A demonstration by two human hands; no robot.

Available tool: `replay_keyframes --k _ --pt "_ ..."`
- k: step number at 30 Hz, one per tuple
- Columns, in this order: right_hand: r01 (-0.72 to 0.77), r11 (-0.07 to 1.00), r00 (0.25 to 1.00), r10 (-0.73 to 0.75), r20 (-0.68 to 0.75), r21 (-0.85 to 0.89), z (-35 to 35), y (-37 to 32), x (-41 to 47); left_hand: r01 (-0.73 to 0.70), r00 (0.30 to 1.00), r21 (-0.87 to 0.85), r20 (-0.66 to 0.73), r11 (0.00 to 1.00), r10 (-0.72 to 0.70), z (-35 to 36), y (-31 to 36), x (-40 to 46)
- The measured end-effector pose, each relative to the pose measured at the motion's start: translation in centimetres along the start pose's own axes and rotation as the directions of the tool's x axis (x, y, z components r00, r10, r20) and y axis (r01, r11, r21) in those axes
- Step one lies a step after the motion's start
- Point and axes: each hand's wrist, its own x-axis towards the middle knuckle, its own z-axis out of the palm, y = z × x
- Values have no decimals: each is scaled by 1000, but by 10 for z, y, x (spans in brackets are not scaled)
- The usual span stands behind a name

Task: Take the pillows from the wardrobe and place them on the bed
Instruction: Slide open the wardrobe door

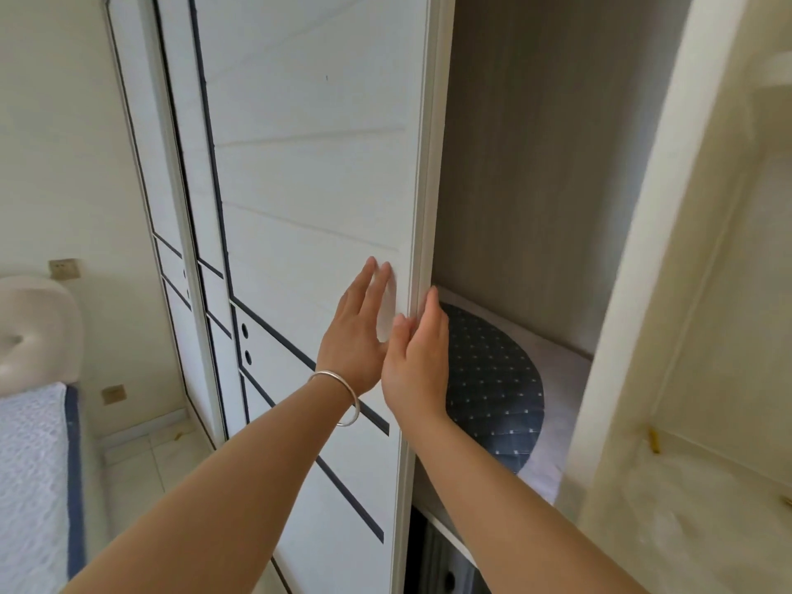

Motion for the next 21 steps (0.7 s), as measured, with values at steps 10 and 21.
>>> replay_keyframes --k 10,21 --pt "-120 991 993 120 9 66 69 -9 40 -16 997 -7 74 1000 17 2 -59 27" --pt "-42 994 997 49 65 -104 143 -8 87 66 997 -15 51 998 -65 5 -131 67"
